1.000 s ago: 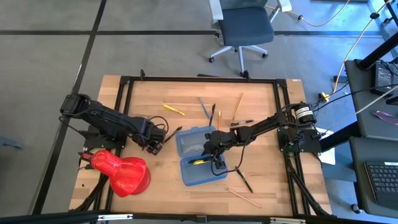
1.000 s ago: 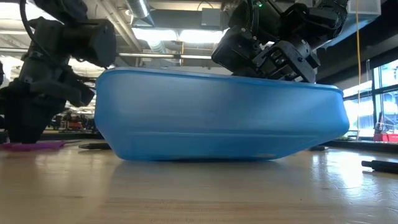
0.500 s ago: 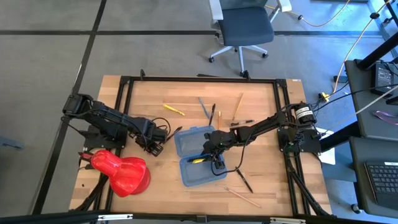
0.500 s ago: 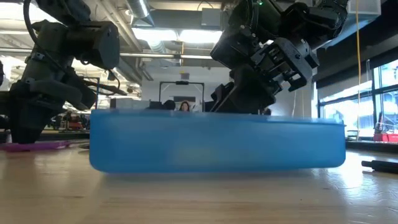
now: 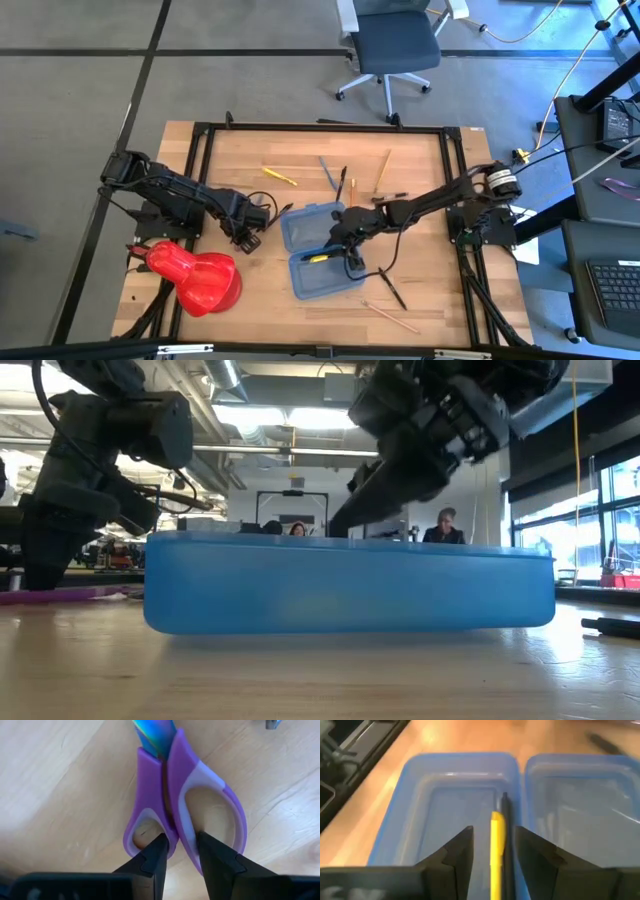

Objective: Pick & place school supplies into a supply box
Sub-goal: Put the scissors into the blue supply box

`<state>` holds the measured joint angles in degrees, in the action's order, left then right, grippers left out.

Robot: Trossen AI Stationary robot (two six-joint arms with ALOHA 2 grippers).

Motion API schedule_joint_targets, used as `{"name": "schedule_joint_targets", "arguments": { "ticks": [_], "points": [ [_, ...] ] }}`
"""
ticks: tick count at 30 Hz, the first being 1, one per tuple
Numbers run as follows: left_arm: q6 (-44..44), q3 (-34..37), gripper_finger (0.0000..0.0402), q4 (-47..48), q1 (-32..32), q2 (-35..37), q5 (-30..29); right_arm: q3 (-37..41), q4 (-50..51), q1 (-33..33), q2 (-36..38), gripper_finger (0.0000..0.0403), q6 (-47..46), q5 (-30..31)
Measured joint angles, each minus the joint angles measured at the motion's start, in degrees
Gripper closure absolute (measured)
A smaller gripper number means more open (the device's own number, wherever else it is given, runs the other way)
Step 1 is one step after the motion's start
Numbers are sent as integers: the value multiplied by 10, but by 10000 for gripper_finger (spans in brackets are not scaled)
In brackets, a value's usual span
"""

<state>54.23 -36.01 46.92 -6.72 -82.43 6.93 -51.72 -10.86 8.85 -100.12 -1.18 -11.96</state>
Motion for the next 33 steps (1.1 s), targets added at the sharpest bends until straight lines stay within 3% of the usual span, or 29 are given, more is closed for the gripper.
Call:
{"name": "schedule_joint_targets", "arguments": {
  "ticks": [8,12,19,26,29,33],
  "points": [
    [-18,-1,320,-4,0,0,-12,0,180,29,58,256,-77,65],
    [-25,-1,333,-5,0,0,-16,2,255,47,85,256,-112,69],
    [-35,0,335,-3,0,18,-39,56,261,71,145,256,-181,80],
    [-40,-41,337,38,1,74,-137,90,258,85,183,256,-247,101],
    [-61,-61,337,4,2,89,-164,90,257,87,183,256,-256,100],
    [-115,-78,338,-90,8,88,-130,90,257,87,183,256,-256,100]
  ]
}}
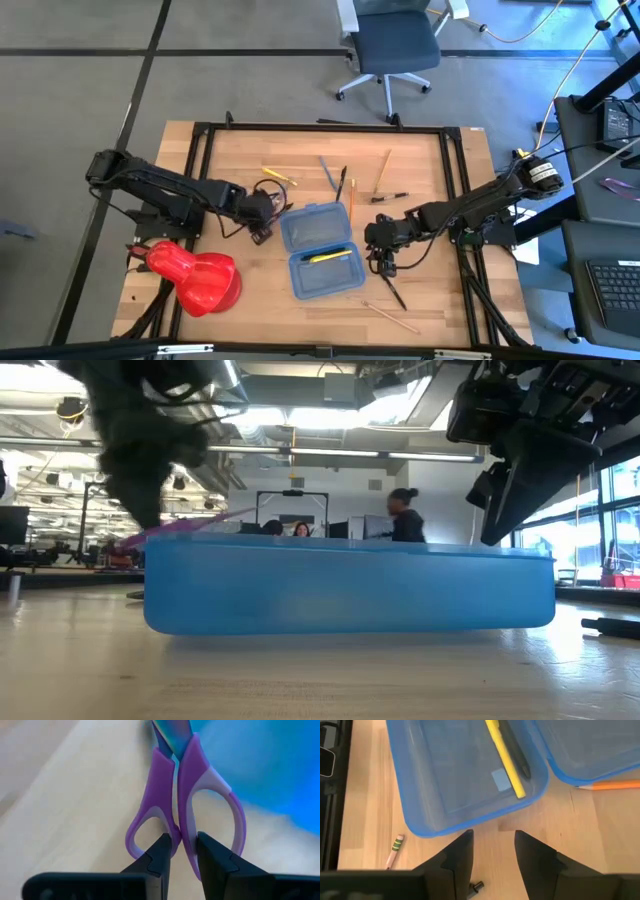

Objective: Pick & place school supplies into a supply box
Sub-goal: Put the scissors into the blue supply box

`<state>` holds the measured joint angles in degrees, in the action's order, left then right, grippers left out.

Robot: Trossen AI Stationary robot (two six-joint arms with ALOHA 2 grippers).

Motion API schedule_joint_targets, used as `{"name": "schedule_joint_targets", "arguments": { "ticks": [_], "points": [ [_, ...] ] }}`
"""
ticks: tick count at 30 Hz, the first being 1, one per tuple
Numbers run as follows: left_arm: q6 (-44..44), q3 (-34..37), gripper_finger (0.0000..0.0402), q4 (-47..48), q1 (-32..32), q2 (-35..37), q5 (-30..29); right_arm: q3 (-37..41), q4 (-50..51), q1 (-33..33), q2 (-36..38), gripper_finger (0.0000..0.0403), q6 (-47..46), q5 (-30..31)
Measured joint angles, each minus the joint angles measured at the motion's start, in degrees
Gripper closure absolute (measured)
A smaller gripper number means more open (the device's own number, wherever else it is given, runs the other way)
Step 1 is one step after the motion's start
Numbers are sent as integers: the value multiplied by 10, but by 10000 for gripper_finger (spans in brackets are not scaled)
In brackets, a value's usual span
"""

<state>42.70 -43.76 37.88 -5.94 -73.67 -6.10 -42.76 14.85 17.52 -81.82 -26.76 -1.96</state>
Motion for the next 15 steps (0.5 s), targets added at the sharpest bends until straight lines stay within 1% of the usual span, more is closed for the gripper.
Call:
{"name": "schedule_joint_targets", "arguments": {
  "ticks": [4,8,11,15],
  "points": [
    [-87,-27,338,-79,6,-25,60,0,1,0,0,256,-2,0],
    [-145,-82,338,-81,5,-75,78,0,1,0,0,256,-28,-2],
    [-212,-130,338,-77,6,-128,106,0,8,0,0,256,-49,-10],
    [-285,-201,338,-77,2,-205,133,0,36,4,0,256,-111,-23]
  ]
}}
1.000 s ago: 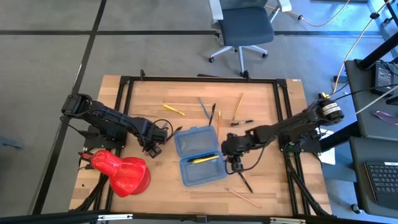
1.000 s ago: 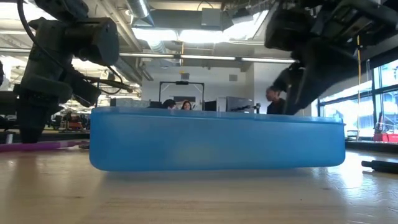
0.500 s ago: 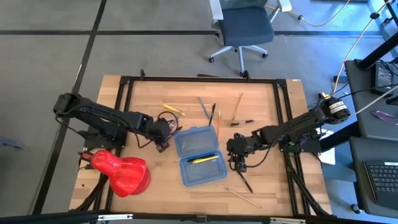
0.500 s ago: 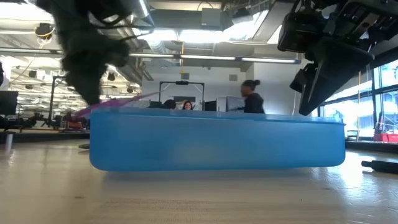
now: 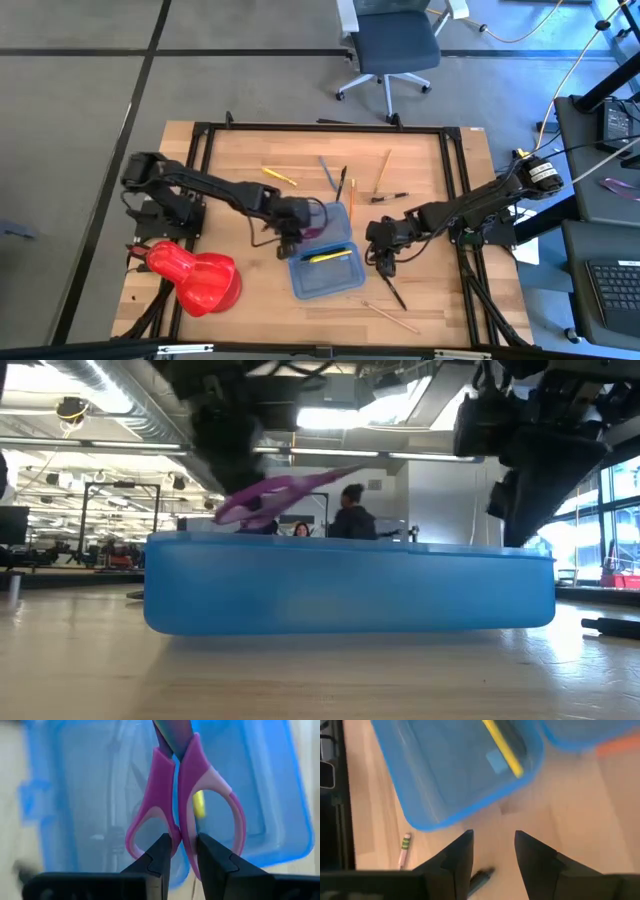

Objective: Pick & place school supplies into a supply box
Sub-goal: Put the scissors into the blue supply box

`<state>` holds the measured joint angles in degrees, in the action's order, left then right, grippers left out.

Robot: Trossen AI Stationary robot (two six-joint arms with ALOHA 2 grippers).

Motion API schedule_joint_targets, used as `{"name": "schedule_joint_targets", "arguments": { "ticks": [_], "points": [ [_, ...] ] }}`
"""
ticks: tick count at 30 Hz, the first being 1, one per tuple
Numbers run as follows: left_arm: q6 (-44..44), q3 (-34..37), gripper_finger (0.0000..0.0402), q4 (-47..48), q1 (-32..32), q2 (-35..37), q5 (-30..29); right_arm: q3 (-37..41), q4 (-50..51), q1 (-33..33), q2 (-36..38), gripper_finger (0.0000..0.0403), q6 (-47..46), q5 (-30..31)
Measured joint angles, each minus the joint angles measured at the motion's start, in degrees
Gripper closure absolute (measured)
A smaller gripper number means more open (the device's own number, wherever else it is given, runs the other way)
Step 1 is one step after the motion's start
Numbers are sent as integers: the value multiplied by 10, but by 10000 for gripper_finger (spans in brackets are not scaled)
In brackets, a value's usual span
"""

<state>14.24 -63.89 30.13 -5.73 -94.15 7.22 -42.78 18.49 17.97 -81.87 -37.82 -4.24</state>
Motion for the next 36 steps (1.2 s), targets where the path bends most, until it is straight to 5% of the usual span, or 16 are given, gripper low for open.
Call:
{"name": "schedule_joint_targets", "arguments": {
  "ticks": [16,27,36],
  "points": [
    [-168,-156,338,65,-63,-188,45,0,70,110,0,256,-237,-4],
    [-214,-156,338,97,-74,-202,42,0,80,165,0,256,-312,4],
    [-210,-153,338,101,-61,-204,41,0,67,179,0,256,-326,73]
  ]
}}
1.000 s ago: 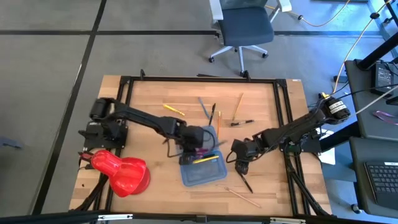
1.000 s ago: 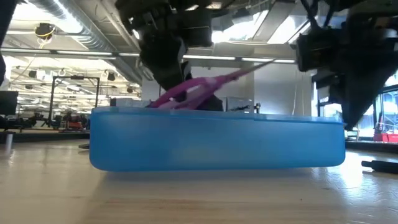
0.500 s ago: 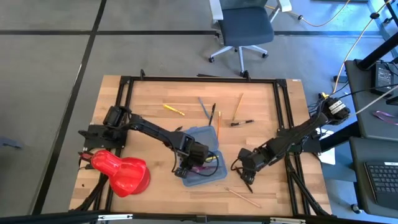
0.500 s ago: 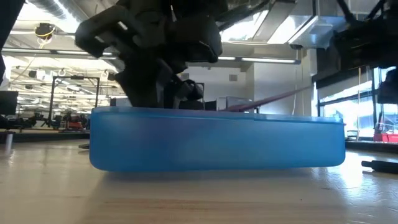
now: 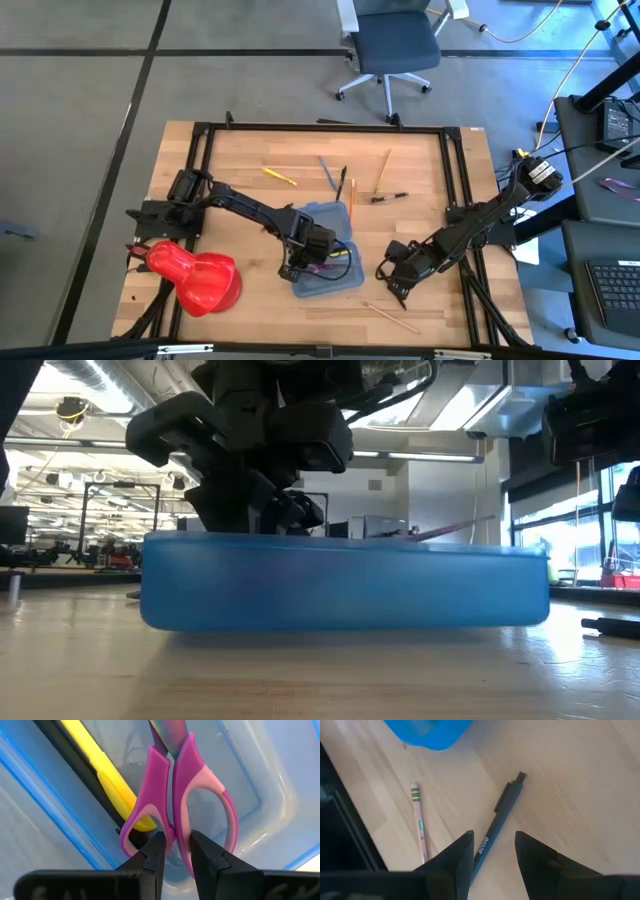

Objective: Pick & place school supplies into a supply box
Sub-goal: Put the scissors into the blue supply box

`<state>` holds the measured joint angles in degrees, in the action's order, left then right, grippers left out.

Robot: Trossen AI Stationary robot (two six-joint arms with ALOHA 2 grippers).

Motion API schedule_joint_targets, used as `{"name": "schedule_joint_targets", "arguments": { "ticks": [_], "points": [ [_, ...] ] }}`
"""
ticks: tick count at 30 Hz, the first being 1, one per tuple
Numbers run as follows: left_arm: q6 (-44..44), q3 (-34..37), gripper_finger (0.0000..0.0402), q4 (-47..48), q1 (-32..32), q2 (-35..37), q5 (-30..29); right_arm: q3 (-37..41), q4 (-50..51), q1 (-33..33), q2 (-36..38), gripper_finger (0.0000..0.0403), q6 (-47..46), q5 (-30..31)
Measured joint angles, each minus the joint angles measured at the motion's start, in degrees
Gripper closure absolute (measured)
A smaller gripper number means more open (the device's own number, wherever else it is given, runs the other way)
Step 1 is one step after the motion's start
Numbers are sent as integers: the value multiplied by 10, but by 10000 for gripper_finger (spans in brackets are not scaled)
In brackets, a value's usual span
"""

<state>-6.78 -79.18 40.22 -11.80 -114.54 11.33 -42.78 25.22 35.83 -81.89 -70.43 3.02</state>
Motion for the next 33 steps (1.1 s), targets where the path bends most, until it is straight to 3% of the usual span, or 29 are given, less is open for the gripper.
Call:
{"name": "schedule_joint_targets", "arguments": {
  "ticks": [6,21,33],
  "points": [
    [0,0,338,3,-1,-1,2,0,-19,0,-2,256,2,44],
    [39,0,334,5,-1,-2,3,-3,-85,-1,-104,256,46,50],
    [41,1,308,1,-1,-3,2,-7,-62,1,-144,273,90,80]
  ]
}}
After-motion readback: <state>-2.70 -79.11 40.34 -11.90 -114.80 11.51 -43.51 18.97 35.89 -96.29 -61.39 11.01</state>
